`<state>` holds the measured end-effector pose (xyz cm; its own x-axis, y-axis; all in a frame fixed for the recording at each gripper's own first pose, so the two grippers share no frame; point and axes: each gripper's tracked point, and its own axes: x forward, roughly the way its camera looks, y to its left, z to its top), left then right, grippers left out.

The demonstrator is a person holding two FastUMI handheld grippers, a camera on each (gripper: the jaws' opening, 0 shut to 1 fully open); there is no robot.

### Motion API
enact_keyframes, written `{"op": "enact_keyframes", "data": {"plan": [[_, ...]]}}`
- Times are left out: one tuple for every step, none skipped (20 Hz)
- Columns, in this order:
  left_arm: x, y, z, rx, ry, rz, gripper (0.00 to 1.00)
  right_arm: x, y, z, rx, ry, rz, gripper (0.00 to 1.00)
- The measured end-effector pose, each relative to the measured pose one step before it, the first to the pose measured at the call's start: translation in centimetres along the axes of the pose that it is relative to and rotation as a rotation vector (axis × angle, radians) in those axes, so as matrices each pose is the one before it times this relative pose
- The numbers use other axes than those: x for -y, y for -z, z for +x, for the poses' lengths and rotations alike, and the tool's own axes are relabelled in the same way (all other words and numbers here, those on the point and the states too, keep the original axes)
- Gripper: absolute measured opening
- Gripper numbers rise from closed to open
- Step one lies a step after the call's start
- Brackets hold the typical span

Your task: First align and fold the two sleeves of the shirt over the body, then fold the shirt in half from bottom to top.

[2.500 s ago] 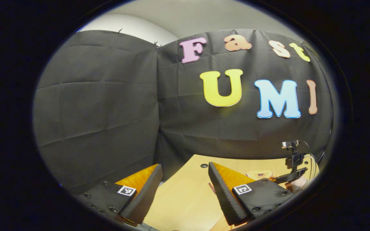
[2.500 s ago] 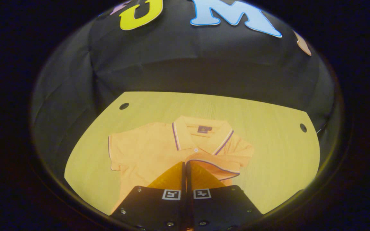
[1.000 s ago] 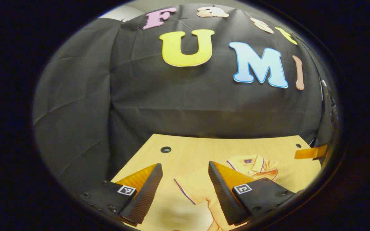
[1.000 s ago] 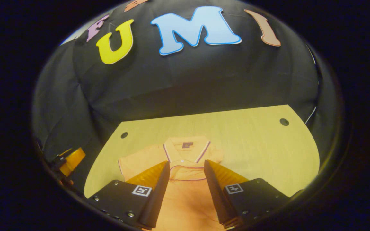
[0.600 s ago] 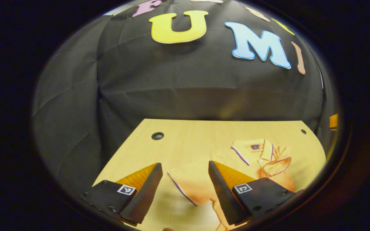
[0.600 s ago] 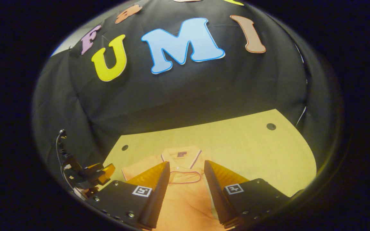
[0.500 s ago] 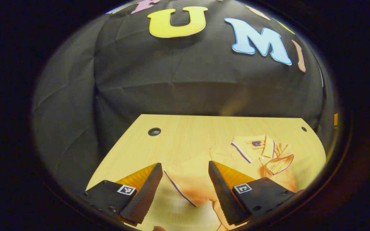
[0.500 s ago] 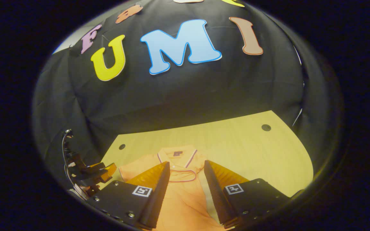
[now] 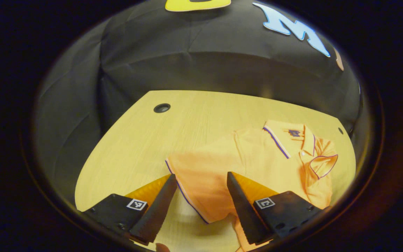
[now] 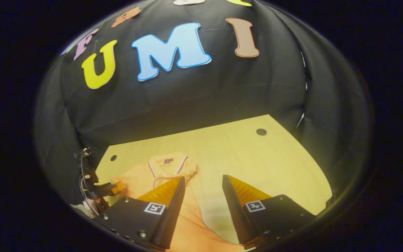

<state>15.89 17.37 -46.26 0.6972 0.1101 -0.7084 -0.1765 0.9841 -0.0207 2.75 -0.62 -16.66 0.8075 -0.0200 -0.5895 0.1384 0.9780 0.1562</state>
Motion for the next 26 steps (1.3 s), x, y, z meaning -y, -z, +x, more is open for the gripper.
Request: {"op": "enact_keyframes", "data": {"plan": [[-0.154, 0.545, 0.272, -0.0153, -0.01012, -0.006, 0.96, 0.415, 0.127, -0.184, -0.0001, 0.01002, 0.01306, 0.68], [-0.261, 0.752, 0.255, -0.02402, -0.01704, -0.00536, 0.96, 0.448, 0.187, -0.167, -0.00066, 0.01017, 0.01122, 0.68], [-0.359, 0.847, 0.268, -0.02467, -0.0151, -0.0075, 0.95, 0.356, 0.168, -0.133, -0.00091, 0.00716, 0.00788, 0.68], [0.15, -0.399, -0.482, 0.01741, 0.00245, -0.02606, 0.95, 0.336, 0.091, -0.147, -0.00241, 0.00727, 0.00385, 0.68], [-0.032, 0.286, 0.319, -0.00193, -0.00427, -0.01572, 0.98, 0.257, 0.258, -0.107, -0.00322, 0.00686, 0.00066, 0.68], [-0.151, 0.198, -0.034, -0.00242, -0.00991, 0.00425, 0.97, 0.25, 0.168, -0.095, -0.00392, 0.00608, 0.00024, 0.68], [-0.033, -0.052, 0.013, 0.0, -0.00239, 0.0039, 0.96, 0.2, 0.213, -0.03, -0.0047, 0.00257, 0.0028, 0.68], [0.1, -0.022, -0.055, 0.00175, -0.00119, 0.00197, 0.96, 0.141, 0.001, -0.041, -0.00265, 0.00118, 0.00397, 0.68], [0.187, -0.035, 0.163, -0.00069, -0.00043, -0.00325, 0.96, 0.01, 0.06, 0.022, -0.00112, -0.00075, 0.00419, 0.68], [0.333, 0.022, -0.036, -0.00024, 0.00346, 0.00161, 0.96, -0.025, -0.022, -0.026, -0.00066, -0.00065, 0.00253, 0.68], [0.471, 0.013, 0.033, 0.0007, 0.01265, 0.00271, 0.92, 0.051, -0.014, -0.047, 0.00049, -0.00193, 0.00023, 0.68], [0.335, -0.042, 0.157, -0.00149, 0.00561, 0.00472, 0.76, -0.075, -0.046, -0.04, 0.00074, -0.00225, -0.00149, 0.68], [0.449, -0.08, -0.045, 0.00198, 0.01255, 0.00159, 0.6, -0.115, 0.044, -0.052, -0.00088, -0.00344, -0.00167, 0.68], [0.124, -0.069, 0.074, -0.00276, -0.00055, 0.00254, 0.45, -0.07, -0.058, -0.041, -0.00086, -0.0024, -0.00123, 0.68], [0.103, -0.124, 0.095, 0.0076, 0.00262, -0.00324, 0.29, 0.019, 0.122, -0.167, 0.00098, -0.0007, -0.00208, 0.68], [0.032, -0.041, -0.103, -0.00528, -0.00945, 0.00243, 0.14, 0.04, -0.06, -0.08, 0.00156, 0.00116, -0.00189, 0.68], [-0.008, 0.035, 0.074, 0.00511, -0.00402, 0.005, 0.14, 0.05, 0.075, -0.1, 0.00043, 0.00157, 0.00104, 0.68], [-0.042, -0.122, -0.063, -0.00438, -0.00535, 0.0114, 0.07, 0.076, 0.063, -0.154, -0.00068, 0.00163, 0.00392, 0.68], [0.075, -0.04, 0.025, 0.00055, -0.00335, 0.00747, 0.07, 0.178, 0.081, -0.12, 0.0004, 0.00214, 0.00539, 0.68], [0.074, -0.092, -0.061, -0.00033, -0.00089, 0.00775, 0.07, 0.228, -0.024, -0.156, 0.0007, 0.00197, 0.00468, 0.68], [0.177, -0.16, -0.016, 0.00218, -0.00314, 0.01036, 0.07, 0.277, 0.159, -0.125, 0.00054, 0.00381, 0.00274, 0.68], [0.227, -0.327, -0.257, 0.00772, -0.00146, 0.0118, 0.07, 0.218, 0.117, -0.129, -0.00201, 0.00368, 0.002, 0.68], [0.309, -0.607, -0.297, 0.01469, 0.00122, 0.01345, 0.07, 0.073, 0.111, -0.192, 0.00013, 0.00254, 0.00232, 0.68], [0.472, -0.739, -0.349, 0.01878, 0.00288, 0.01702, 0.07, 0.131, -0.028, -0.069, 0.00048, 0.00246, 0.00287, 0.68], [0.63, -0.781, -0.364, 0.02152, 0.00854, 0.02126, 0.07, 0.195, 0.25, -0.173, -0.00046, 0.00154, 0.00396, 0.68], [0.905, -0.892, -0.397, 0.02155, 0.0128, 0.02492, 0.07, 0.079, 0.067, -0.049, -0.00004, 0.00022, 0.00527, 0.68]]}}
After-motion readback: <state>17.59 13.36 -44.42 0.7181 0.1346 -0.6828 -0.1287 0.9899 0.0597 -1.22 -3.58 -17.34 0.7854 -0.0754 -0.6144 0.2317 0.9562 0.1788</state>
